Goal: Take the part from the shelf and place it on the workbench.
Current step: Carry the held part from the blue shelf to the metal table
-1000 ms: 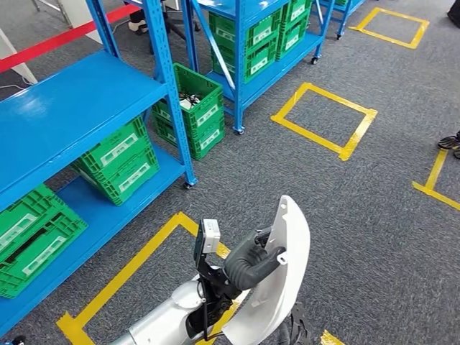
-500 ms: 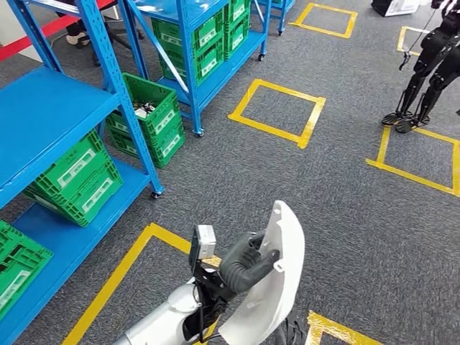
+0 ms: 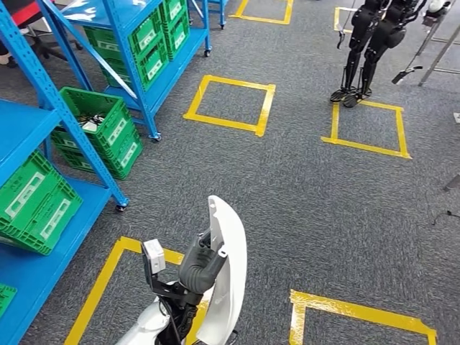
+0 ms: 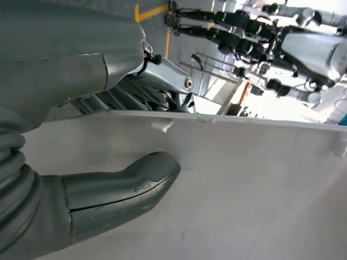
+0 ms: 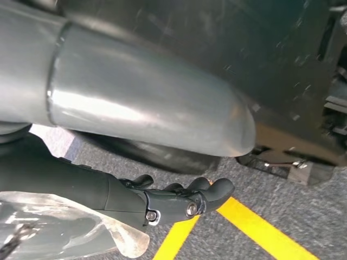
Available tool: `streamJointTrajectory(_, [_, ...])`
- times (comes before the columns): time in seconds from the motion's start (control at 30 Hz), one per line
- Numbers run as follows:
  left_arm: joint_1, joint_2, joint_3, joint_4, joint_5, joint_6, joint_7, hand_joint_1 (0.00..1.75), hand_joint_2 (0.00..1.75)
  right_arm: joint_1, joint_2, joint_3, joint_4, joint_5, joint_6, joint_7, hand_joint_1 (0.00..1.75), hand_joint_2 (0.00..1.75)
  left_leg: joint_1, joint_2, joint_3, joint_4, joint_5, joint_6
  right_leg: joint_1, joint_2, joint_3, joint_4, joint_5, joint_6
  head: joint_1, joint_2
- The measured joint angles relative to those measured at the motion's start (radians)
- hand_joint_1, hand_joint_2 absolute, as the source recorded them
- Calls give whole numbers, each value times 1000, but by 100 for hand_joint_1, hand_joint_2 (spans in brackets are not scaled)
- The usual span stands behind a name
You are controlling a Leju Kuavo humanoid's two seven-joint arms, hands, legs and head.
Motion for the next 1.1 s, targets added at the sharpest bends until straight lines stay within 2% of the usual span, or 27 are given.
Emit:
streamJointTrajectory(0.07, [2,1,2,-6,0,0,0,175,175,2,-1,4,0,0,0,0,0,0,4,-43,-14,42,-35,-9,-5,21,1,-8,7,-13,-3,0])
streamJointTrajectory(0.13, [5,3,6,-9,0,0,0,175,175,2,-2,7,0,0,1,0,0,0,6,-94,-63,159,-102,-13,-7,44,2,-10,11,-19,-7,0])
streamJointTrajectory(0.17, [8,5,7,-9,0,0,0,175,175,2,-2,8,0,0,1,0,0,0,5,-102,-92,224,-129,-13,-6,57,1,-10,12,-20,-7,0])
streamJointTrajectory(0.2, [13,7,9,-9,0,0,0,175,175,3,-3,10,0,0,1,0,0,0,5,-105,-111,266,-139,-13,-5,73,1,-10,12,-21,-8,0])
streamJointTrajectory(0.23, [19,9,11,-9,-1,0,0,175,175,3,-3,11,0,1,1,0,0,0,5,-107,-116,274,-129,-12,-5,89,0,-9,13,-21,-8,0])
streamJointTrajectory(0.27, [25,11,14,-9,-1,0,1,175,175,4,-4,12,0,2,1,-1,0,0,5,-110,-102,244,-102,-10,-5,106,0,-8,14,-21,-8,0])
streamJointTrajectory(0.3, [30,13,18,-10,-3,0,1,175,175,4,-5,13,0,2,1,0,0,0,6,-123,-75,185,-64,-8,-5,123,0,-5,14,-20,-8,0])
streamJointTrajectory(0.33, [32,14,21,-11,-4,0,1,175,175,4,-5,14,0,3,1,0,0,0,9,-155,-46,120,-33,-5,-5,137,-2,0,13,-17,-8,0])
streamJointTrajectory(0.4, [36,15,24,-14,-7,0,1,175,175,2,-5,14,0,3,1,0,0,0,14,-209,-11,33,-3,-2,-6,163,-14,11,13,-8,-7,0])
streamJointTrajectory(0.43, [37,16,25,-15,-8,1,2,175,175,2,-6,14,0,3,1,0,0,0,13,-223,-8,21,-3,-1,-9,175,-21,14,15,-1,-7,0])
streamJointTrajectory(0.5, [40,16,25,-18,-9,1,2,175,175,5,-6,14,0,4,2,0,0,0,11,-198,-8,15,2,7,-14,192,-34,13,20,14,-7,0])
streamJointTrajectory(0.53, [40,16,25,-20,-10,1,2,175,175,7,-7,14,0,4,3,0,0,0,11,-182,-6,11,5,13,-13,178,-43,21,14,19,-5,0])
streamJointTrajectory(0.57, [40,15,25,-23,-10,1,2,175,175,7,-7,14,0,4,5,-1,0,0,12,-165,-5,7,7,18,-11,151,-59,45,-1,23,-2,0])
streamJointTrajectory(0.63, [41,16,26,-27,-10,1,2,175,175,6,-8,15,0,5,7,-2,0,0,9,-130,-5,3,8,25,-7,81,-112,154,-61,28,4,0])
streamJointTrajectory(0.67, [42,16,27,-28,-9,1,2,175,175,5,-8,15,0,5,8,-3,0,0,6,-111,-5,3,7,27,-8,62,-142,220,-91,31,5,0])
streamJointTrajectory(0.7, [43,16,29,-28,-8,2,2,175,175,5,-8,15,0,5,8,-3,0,0,4,-93,-5,3,6,28,-9,53,-164,271,-109,33,4,0])
streamJointTrajectory(0.73, [43,16,30,-28,-8,2,2,175,175,5,-8,15,0,5,8,-4,0,0,3,-76,-5,4,5,28,-9,48,-168,287,-110,34,5,0])
streamJointTrajectory(0.77, [43,16,31,-29,-8,3,3,175,175,5,-8,15,0,6,9,-4,0,0,3,-61,-5,4,4,28,-9,43,-151,264,-93,33,5,0])
streamJointTrajectory(0.8, [44,16,31,-30,-10,4,3,175,175,6,-9,15,0,6,10,-5,0,0,2,-48,-4,4,2,27,-8,33,-115,205,-65,30,5,0])
streamJointTrajectory(0.87, [44,16,31,-33,-15,4,4,175,175,5,-10,15,0,7,13,-8,0,0,-1,-26,-1,4,-2,22,-1,-7,-33,68,-21,20,4,0])
streamJointTrajectory(0.9, [44,16,32,-34,-18,3,4,175,175,4,-10,15,0,8,14,-9,0,0,-3,-17,1,4,-4,18,3,-21,-8,27,-11,13,4,0])
streamJointTrajectory(0.93, [44,16,32,-35,-19,3,4,175,175,4,-11,15,0,9,15,-10,0,0,-4,-9,2,4,-5,13,7,-26,3,10,-10,6,4,0])
streamJointTrajectory(1.0, [44,16,32,-38,-19,3,5,175,175,5,-12,15,0,10,17,-10,0,0,-3,6,6,3,-8,2,8,-4,4,6,-6,-6,4,0])
streamJointTrajectory(1.03, [44,16,32,-39,-20,3,5,175,175,6,-12,15,0,11,18,-9,0,0,-1,-5,7,8,-14,-3,6,7,6,1,-3,-12,3,0])
streamJointTrajectory(1.07, [44,16,32,-41,-20,4,5,175,175,7,-13,15,0,11,18,-7,0,0,0,-26,2,27,-29,-8,3,17,8,-4,1,-18,1,0])
streamJointTrajectory(1.1, [44,17,32,-42,-20,4,5,175,175,6,-14,15,0,12,19,-5,0,0,2,-55,-14,68,-55,-11,-1,29,12,-8,3,-23,-2,0])
